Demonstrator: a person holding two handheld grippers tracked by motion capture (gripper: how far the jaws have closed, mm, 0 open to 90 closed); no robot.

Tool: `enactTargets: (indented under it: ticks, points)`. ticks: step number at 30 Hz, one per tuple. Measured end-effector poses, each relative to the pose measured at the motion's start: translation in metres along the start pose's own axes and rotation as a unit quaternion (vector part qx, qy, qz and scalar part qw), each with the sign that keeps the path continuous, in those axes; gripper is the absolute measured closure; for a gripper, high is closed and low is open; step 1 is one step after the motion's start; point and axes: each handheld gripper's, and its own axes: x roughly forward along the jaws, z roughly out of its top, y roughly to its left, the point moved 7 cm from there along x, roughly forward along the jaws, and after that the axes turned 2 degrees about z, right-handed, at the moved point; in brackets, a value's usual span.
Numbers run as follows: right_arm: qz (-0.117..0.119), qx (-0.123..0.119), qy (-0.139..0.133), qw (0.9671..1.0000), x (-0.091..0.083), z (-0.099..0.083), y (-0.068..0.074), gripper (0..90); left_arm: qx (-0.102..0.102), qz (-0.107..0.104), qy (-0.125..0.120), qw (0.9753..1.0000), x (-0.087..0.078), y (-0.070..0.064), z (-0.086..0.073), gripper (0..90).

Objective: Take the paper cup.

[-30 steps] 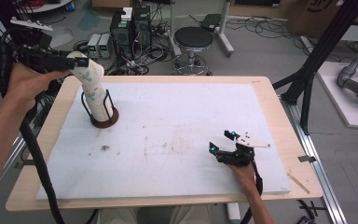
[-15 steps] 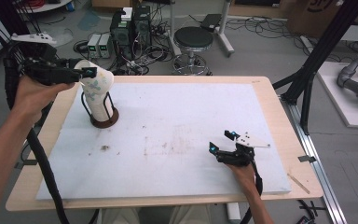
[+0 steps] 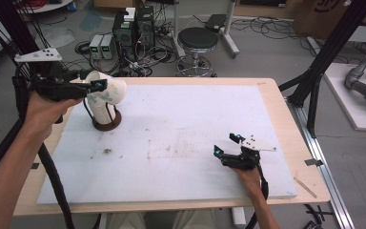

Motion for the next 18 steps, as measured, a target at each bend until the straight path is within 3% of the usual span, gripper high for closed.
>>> enactTargets:
  ticks: [7, 18]
  points:
    - [-0.001, -0.002, 0.000, 1.0000, 0.000, 0.000, 0.000, 16.0, 0.012, -0.028, -0.006, 0.9995, 0.010, -0.016, -0.013, 37.0]
    - [0.000, -0.001, 0.001, 1.0000, 0.000, 0.000, 0.000, 16.0, 0.009, -0.058, -0.017, 0.9982, 0.019, -0.030, -0.039, 37.0]
